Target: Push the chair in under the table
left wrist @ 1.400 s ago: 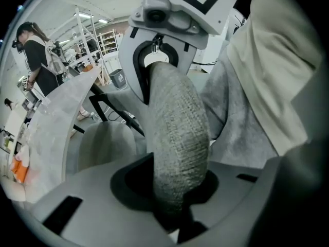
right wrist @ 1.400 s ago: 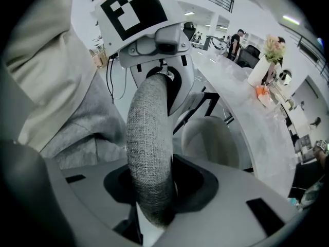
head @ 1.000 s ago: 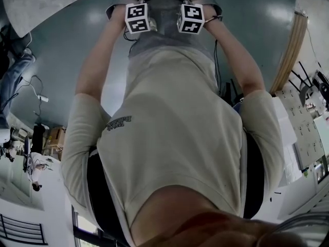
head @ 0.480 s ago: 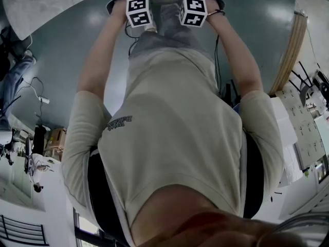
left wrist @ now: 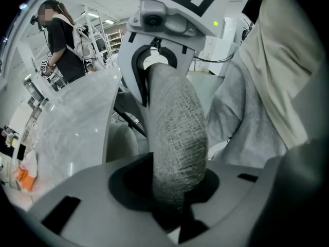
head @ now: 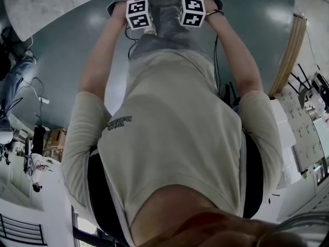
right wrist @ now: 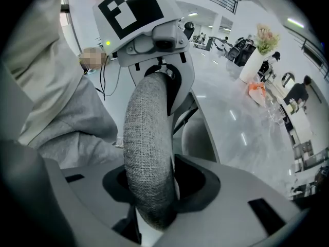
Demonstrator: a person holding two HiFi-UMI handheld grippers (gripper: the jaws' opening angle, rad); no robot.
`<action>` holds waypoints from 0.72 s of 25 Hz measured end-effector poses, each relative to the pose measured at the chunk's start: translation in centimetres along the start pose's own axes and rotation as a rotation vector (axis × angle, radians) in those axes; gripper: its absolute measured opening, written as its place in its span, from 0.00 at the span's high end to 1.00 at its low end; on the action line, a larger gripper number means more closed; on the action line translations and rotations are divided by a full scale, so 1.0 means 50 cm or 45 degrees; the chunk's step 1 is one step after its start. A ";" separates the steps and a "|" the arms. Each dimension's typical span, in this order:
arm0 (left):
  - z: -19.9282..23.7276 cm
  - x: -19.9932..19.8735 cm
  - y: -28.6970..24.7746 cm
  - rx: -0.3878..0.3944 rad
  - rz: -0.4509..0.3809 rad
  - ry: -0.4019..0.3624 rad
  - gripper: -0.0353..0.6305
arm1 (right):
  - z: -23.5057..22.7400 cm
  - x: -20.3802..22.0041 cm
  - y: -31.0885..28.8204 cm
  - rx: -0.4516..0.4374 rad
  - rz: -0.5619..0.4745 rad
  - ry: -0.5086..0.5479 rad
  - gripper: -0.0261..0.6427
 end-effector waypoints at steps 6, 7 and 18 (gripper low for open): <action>-0.012 -0.002 0.032 0.002 -0.094 0.026 0.72 | -0.010 0.009 0.026 -0.097 -0.048 -0.010 0.64; -0.013 -0.003 0.045 0.008 -0.121 0.047 0.71 | -0.013 0.013 0.034 -0.105 -0.055 0.000 0.64; -0.026 0.001 0.243 -0.130 -0.579 0.350 0.72 | -0.134 0.017 0.192 -0.186 -0.230 -0.238 0.76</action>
Point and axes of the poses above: the fingertips, and each gripper's own axes: y backward along the fingers, z to its left, x out of its underside, the point moved 10 cm from there along y, backward along the fingers, and after that the axes turned 11 degrees about x, right-handed, at the moved point
